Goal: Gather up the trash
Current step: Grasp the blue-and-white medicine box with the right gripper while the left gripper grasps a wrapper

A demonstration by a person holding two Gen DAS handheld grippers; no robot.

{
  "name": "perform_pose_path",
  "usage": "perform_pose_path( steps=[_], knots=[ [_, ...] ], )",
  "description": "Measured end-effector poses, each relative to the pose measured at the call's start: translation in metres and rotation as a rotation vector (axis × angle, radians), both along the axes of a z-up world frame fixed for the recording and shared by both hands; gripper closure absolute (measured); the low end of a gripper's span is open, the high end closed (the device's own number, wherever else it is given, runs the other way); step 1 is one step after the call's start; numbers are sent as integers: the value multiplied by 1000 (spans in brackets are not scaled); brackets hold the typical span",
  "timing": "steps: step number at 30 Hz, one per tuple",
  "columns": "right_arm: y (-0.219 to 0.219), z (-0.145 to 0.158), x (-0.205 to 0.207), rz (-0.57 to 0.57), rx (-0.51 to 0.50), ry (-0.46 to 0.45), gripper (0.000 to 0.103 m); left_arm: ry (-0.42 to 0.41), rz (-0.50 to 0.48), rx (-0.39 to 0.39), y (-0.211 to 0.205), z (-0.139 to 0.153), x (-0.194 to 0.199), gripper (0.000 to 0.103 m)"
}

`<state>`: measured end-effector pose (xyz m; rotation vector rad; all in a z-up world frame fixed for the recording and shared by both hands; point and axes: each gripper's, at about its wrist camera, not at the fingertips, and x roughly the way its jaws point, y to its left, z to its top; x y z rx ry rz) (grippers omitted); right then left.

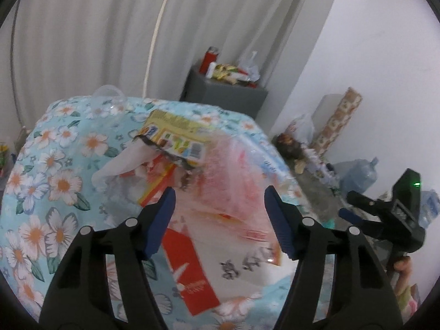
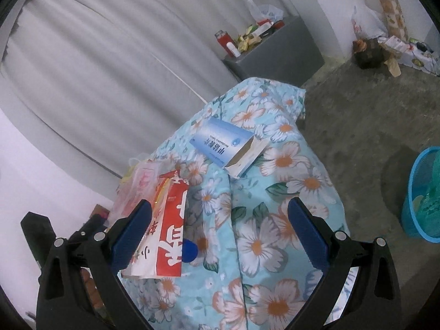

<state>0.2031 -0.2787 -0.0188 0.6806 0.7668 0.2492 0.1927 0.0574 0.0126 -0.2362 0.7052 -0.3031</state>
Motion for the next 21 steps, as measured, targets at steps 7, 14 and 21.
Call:
perform_pose_path(
  steps=[7,14,21],
  knots=[
    [2,-9,9,11,5,24,6,77,8,-29,7,-16,18,51],
    [-2,-12,10,4,13,31,6,60,17,4,6,-18,20,68],
    [-10,-16,15,3,66,41,6,41,9,4,10,-15,15,92]
  ],
)
